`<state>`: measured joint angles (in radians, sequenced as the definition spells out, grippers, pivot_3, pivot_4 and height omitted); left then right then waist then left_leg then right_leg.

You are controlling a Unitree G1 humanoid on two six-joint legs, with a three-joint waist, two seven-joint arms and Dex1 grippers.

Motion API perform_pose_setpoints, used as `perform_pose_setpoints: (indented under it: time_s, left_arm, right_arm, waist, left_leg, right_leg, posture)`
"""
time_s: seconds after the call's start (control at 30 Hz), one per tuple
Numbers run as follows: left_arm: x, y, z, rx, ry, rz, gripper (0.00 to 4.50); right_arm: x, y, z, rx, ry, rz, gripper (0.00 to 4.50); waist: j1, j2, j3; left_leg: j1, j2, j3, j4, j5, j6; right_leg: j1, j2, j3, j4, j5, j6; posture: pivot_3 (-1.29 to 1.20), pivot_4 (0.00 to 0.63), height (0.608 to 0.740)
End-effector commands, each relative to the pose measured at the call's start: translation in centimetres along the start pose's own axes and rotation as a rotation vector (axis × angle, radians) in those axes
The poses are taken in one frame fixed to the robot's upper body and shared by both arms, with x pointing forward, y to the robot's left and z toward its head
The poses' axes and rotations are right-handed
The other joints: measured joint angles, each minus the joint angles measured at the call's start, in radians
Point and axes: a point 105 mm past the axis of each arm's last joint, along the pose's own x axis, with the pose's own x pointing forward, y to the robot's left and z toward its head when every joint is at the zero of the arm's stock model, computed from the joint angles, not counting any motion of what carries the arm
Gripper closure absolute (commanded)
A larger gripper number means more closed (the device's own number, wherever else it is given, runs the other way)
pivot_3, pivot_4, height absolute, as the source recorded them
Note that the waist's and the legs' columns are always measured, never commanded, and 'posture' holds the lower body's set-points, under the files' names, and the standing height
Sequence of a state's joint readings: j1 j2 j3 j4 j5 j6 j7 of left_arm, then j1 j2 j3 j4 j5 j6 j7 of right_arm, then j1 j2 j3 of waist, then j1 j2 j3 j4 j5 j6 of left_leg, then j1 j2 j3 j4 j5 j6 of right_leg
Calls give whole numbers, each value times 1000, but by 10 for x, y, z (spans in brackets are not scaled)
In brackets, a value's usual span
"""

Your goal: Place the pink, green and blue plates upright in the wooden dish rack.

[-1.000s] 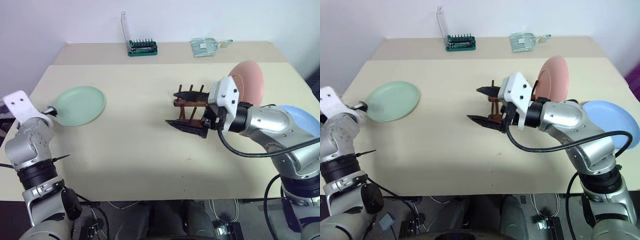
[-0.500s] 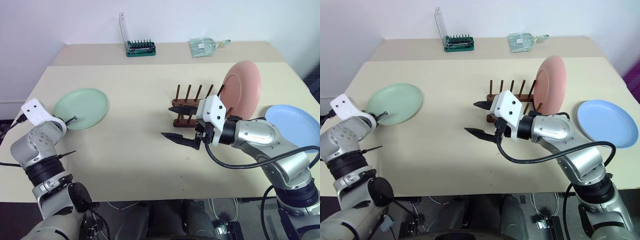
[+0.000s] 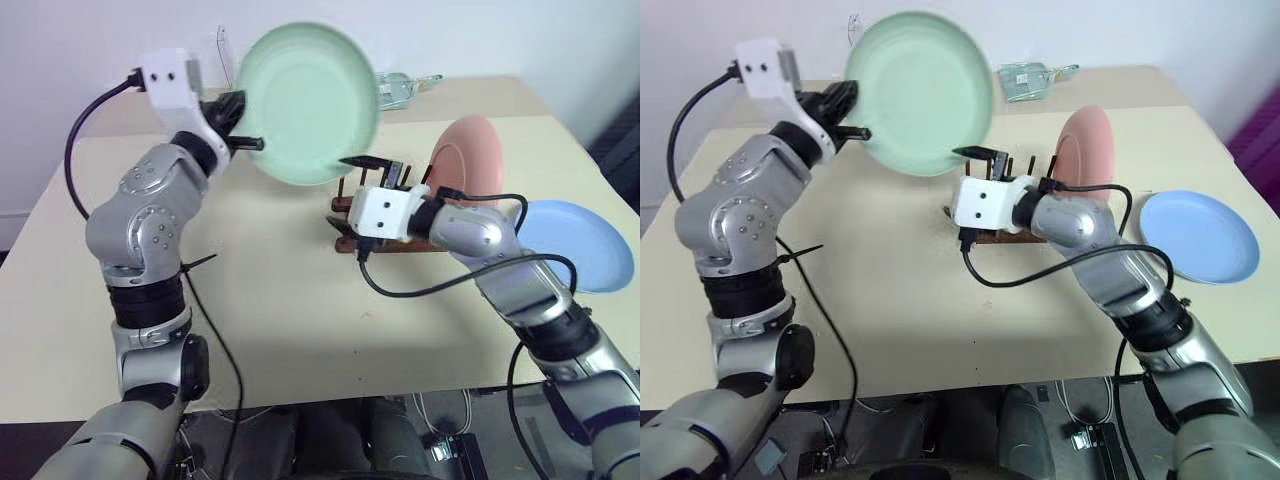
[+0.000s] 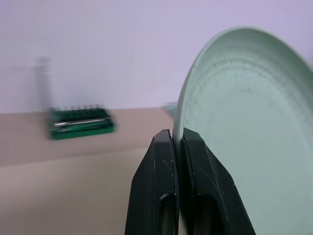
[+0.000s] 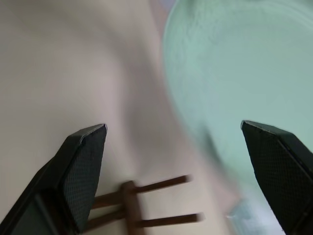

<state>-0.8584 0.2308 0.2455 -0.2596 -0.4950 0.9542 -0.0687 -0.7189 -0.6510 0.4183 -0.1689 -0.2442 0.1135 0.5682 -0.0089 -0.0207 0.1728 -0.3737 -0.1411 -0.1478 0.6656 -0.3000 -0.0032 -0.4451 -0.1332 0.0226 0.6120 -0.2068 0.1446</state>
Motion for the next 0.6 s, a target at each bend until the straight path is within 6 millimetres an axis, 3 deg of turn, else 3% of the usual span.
perform_pose_setpoints:
  time_s: [0.03, 0.1, 0.2, 0.33, 0.37, 0.47, 0.6]
  left_arm:
    - [-4, -14, 19, -6, -55, -41, 4500]
    - [-4, -16, 18, -32, -41, -46, 4500]
    - [-5, -17, 16, -16, -24, -47, 4500]
    - [-4, -11, 13, -19, -10, -28, 4500]
    - [-4, -13, 13, -48, -20, -47, 4500]
    - [-3, -10, 17, -174, -56, -35, 3508]
    - [-2, -7, 24, -236, -86, -18, 1617]
  right_arm:
    - [2, -13, 0, -129, 7, -58, 16]
    - [2, -13, -4, -174, 23, -67, 16]
    - [1, -13, -10, -220, 47, -70, 822]
    - [0, -14, -10, -238, 53, -86, 2830]
    - [0, -15, -10, -244, 54, -94, 3502]
    - [-2, -20, -8, -287, 56, -133, 4500]
    - [-4, -24, -7, -321, 61, -165, 4500]
  waist:
    - [-1, 0, 0]
    - [-1, 0, 0]
    - [-1, 0, 0]
    - [-1, 0, 0]
    - [-1, 0, 0]
    - [0, 0, 0]
    - [1, 0, 0]
  left_leg:
    - [0, 0, 0, 0, 0, 0]
    - [0, 0, 0, 0, 0, 0]
    - [0, 0, 0, 0, 0, 0]
    - [0, 0, 0, 0, 0, 0]
    - [0, 0, 0, 0, 0, 0]
    - [0, 0, 0, 0, 0, 0]
    - [0, 0, 0, 1, 0, 0]
  right_leg:
    - [0, 0, 0, 0, 0, 0]
    - [0, 0, 0, 0, 0, 0]
    - [0, 0, 0, 0, 0, 0]
    - [0, 0, 0, 0, 0, 0]
    - [0, 0, 0, 0, 0, 0]
    - [0, 0, 0, 0, 0, 0]
    - [0, 0, 1, 0, 0, 0]
  posture:
    - [0, 150, 735]
    - [0, 150, 735]
    - [0, 150, 735]
    - [0, 150, 735]
    - [0, 150, 735]
    - [0, 150, 735]
    - [0, 150, 735]
